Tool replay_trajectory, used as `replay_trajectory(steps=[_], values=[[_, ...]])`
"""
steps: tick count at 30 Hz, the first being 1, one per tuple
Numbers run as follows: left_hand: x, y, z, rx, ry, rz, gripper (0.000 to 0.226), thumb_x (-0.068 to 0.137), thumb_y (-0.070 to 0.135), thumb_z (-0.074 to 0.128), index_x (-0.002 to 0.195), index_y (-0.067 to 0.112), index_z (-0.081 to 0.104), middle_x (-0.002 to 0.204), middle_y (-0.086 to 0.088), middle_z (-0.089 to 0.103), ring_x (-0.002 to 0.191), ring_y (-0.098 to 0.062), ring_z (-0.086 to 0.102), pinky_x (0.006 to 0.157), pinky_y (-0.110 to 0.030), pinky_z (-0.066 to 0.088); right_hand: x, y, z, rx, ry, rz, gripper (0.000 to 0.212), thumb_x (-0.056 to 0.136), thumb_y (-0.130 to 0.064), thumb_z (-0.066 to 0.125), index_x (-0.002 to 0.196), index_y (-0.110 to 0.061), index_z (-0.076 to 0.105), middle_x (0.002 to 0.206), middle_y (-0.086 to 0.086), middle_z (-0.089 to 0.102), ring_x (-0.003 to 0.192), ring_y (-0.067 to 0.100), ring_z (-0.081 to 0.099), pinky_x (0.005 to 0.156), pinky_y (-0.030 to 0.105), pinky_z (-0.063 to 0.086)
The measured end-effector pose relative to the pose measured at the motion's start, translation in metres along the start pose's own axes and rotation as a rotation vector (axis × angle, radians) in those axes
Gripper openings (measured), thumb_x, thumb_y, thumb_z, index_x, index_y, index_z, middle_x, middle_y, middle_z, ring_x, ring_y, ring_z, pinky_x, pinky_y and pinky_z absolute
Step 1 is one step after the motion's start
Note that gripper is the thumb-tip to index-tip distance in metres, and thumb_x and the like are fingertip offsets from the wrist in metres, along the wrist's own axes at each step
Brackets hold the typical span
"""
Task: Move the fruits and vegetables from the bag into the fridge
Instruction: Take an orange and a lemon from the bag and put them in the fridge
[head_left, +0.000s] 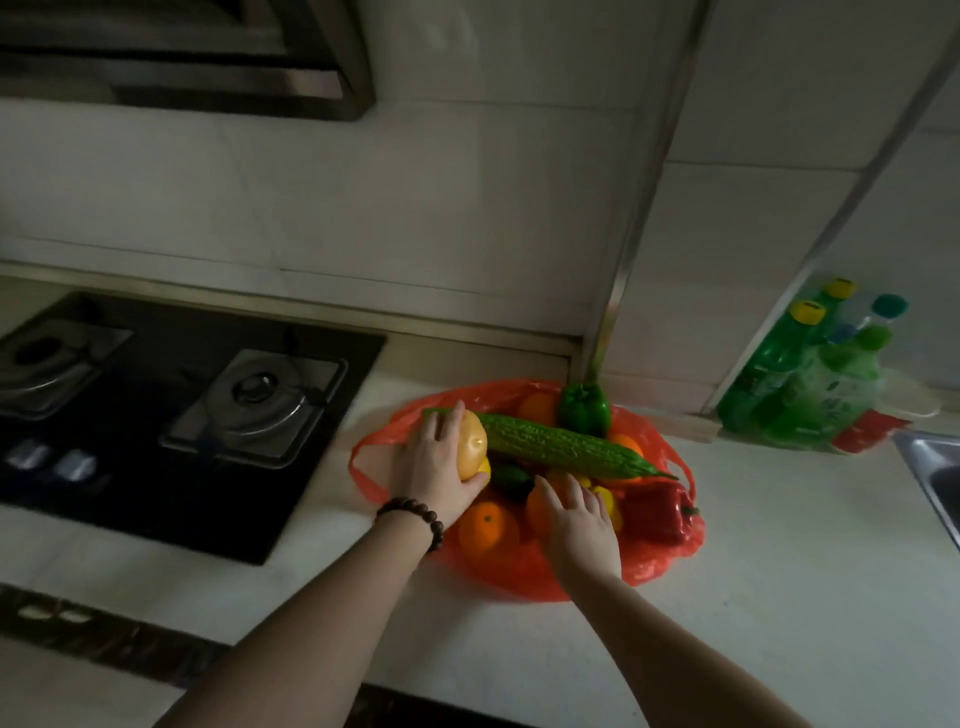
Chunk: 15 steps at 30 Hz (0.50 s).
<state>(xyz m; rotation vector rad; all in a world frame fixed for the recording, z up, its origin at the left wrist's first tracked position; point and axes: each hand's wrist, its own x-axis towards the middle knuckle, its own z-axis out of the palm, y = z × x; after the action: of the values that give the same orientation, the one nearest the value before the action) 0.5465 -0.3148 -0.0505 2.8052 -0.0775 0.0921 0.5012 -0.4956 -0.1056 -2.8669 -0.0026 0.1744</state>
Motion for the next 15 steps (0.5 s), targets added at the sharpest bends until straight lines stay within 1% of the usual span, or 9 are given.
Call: replay_trajectory(steps=[2, 4, 7, 10, 12, 15], values=[[-0.005, -0.007, -0.008, 0.01, 0.052, -0.027, 0.094, 0.076, 0.055, 0.066, 0.148, 0.027, 0.013, 0.15, -0.005, 0.029, 0.135, -0.024, 0.033, 0.103, -0.04, 0.038, 0.001, -0.01, -0.009, 0.038, 0.041, -0.022, 0.067, 0.092, -0.027, 0.051, 0.147, -0.033, 0.014, 0.154, 0.01, 0.021, 0.136, 0.034, 0.027, 0.11, 0.043, 0.032], [-0.011, -0.015, -0.018, 0.017, 0.106, -0.064, 0.093, 0.075, 0.056, 0.067, 0.147, 0.027, 0.016, 0.146, -0.004, 0.034, 0.13, -0.025, 0.038, 0.101, -0.041, 0.039, 0.005, -0.026, -0.023, 0.076, 0.074, -0.073, 0.071, 0.087, -0.031, 0.057, 0.146, -0.033, 0.018, 0.151, 0.01, 0.025, 0.131, 0.034, 0.031, 0.103, 0.043, 0.04], [-0.023, -0.033, -0.038, -0.001, 0.175, -0.147, 0.092, 0.073, 0.055, 0.068, 0.146, 0.028, 0.018, 0.142, -0.005, 0.038, 0.123, -0.026, 0.044, 0.097, -0.041, 0.042, 0.013, -0.06, -0.045, 0.178, 0.113, -0.177, 0.076, 0.083, -0.031, 0.063, 0.146, -0.033, 0.019, 0.148, 0.009, 0.026, 0.13, 0.034, 0.03, 0.098, 0.045, 0.044], [-0.043, -0.062, -0.062, -0.032, 0.283, -0.251, 0.091, 0.073, 0.055, 0.068, 0.145, 0.028, 0.02, 0.141, -0.006, 0.039, 0.123, -0.026, 0.044, 0.098, -0.043, 0.042, 0.021, -0.108, -0.057, 0.28, 0.124, -0.29, 0.073, 0.082, -0.034, 0.061, 0.145, -0.032, 0.022, 0.144, 0.009, 0.029, 0.129, 0.033, 0.031, 0.095, 0.044, 0.046], [-0.062, -0.086, -0.083, -0.022, 0.332, -0.325, 0.091, 0.074, 0.056, 0.067, 0.146, 0.028, 0.018, 0.143, -0.005, 0.036, 0.125, -0.026, 0.042, 0.099, -0.043, 0.039, 0.022, -0.147, -0.059, 0.328, 0.105, -0.378, 0.074, 0.081, -0.038, 0.06, 0.144, -0.031, 0.023, 0.14, 0.007, 0.033, 0.127, 0.031, 0.033, 0.094, 0.043, 0.046], [-0.098, -0.126, -0.119, -0.003, 0.391, -0.47, 0.093, 0.076, 0.053, 0.067, 0.147, 0.027, 0.013, 0.144, -0.004, 0.032, 0.127, -0.024, 0.039, 0.101, -0.041, 0.037, 0.014, -0.211, -0.053, 0.375, 0.045, -0.513, 0.076, 0.08, -0.041, 0.062, 0.143, -0.034, 0.021, 0.137, 0.006, 0.034, 0.125, 0.03, 0.037, 0.097, 0.043, 0.045]])
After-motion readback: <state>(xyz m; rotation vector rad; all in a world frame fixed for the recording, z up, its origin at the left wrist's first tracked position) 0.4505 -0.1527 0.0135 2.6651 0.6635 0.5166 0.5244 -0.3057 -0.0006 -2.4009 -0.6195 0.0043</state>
